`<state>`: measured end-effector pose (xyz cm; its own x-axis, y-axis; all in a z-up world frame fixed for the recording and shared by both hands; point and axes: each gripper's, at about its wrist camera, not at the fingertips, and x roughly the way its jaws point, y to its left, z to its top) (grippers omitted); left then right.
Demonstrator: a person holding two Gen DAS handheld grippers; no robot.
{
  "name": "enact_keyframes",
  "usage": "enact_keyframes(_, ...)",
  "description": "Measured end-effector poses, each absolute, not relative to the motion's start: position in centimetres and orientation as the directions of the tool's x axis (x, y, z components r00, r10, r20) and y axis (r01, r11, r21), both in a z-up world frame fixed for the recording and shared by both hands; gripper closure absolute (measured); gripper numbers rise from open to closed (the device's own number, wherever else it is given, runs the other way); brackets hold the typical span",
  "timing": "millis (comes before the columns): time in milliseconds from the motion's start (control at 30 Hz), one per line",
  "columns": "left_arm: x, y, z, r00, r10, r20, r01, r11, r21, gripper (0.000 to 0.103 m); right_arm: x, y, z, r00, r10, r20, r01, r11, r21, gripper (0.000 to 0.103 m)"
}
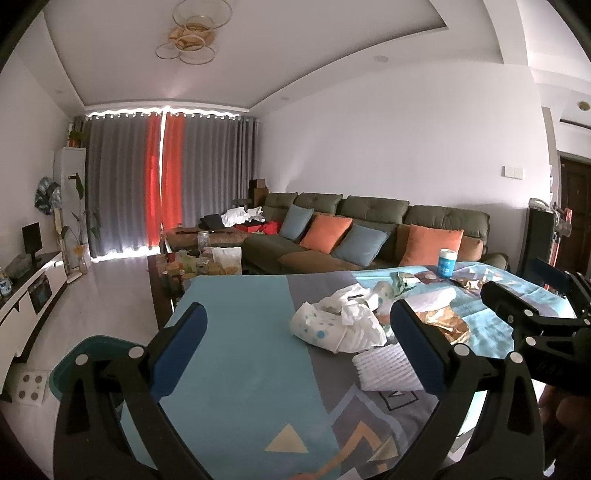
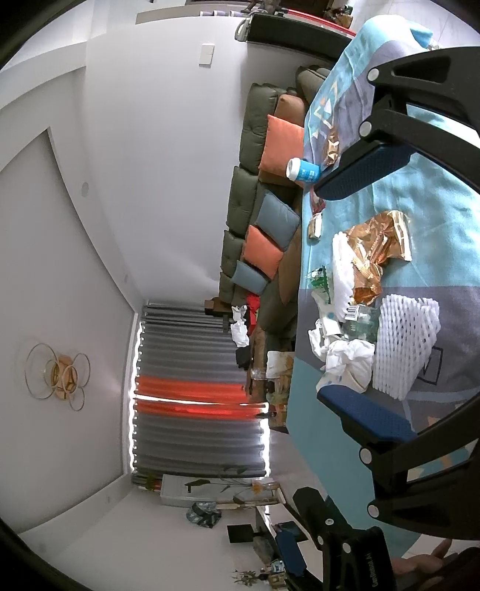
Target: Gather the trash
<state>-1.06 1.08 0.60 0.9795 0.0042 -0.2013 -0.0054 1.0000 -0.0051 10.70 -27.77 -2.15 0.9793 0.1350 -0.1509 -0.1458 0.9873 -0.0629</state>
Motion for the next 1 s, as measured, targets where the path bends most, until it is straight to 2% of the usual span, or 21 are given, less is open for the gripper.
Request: enact_keyframes(1000,-1.33,0.33,0.54,0.981,-0.002,-0.193,0.004,1.0,0.008,0.005,9.96,-28.44,-1.68,0.985,0.127,-0.119,-0.134,0.99,-0.054,0.006)
